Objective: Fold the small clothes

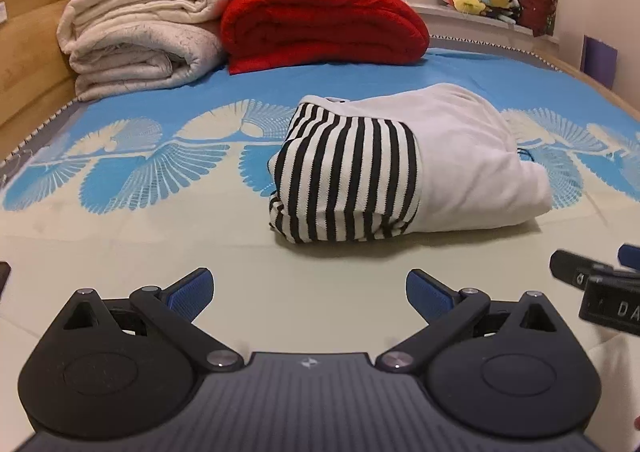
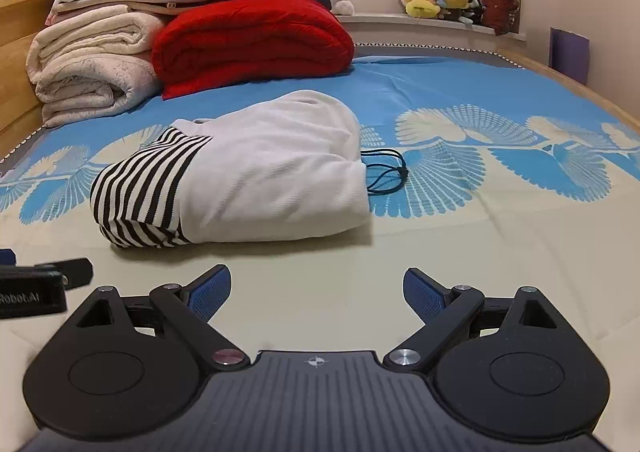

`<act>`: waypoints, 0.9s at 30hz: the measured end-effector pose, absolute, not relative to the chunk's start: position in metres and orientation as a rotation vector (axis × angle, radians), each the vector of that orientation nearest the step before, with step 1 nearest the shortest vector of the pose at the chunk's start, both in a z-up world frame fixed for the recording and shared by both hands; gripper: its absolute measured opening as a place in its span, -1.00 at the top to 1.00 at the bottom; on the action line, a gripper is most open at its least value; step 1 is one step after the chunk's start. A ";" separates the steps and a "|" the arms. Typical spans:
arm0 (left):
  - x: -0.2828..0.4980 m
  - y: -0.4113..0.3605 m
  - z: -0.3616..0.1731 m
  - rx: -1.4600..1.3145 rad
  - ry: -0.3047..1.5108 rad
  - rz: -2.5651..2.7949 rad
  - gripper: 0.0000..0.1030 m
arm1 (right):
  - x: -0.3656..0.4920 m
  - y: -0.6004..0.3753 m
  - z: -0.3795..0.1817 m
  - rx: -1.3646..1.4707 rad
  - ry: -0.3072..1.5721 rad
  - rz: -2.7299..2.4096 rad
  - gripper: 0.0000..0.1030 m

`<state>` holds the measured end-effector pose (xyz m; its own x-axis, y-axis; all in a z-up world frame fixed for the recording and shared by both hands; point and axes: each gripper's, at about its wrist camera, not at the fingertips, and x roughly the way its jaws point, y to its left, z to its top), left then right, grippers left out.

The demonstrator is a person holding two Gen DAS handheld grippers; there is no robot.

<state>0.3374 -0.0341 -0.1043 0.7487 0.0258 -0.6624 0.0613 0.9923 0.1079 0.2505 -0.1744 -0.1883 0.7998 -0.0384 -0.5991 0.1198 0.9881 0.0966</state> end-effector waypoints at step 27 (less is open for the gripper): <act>0.334 -0.039 -0.108 0.141 0.715 -0.012 -0.99 | 0.244 -0.169 -0.189 0.115 0.635 -0.090 -0.82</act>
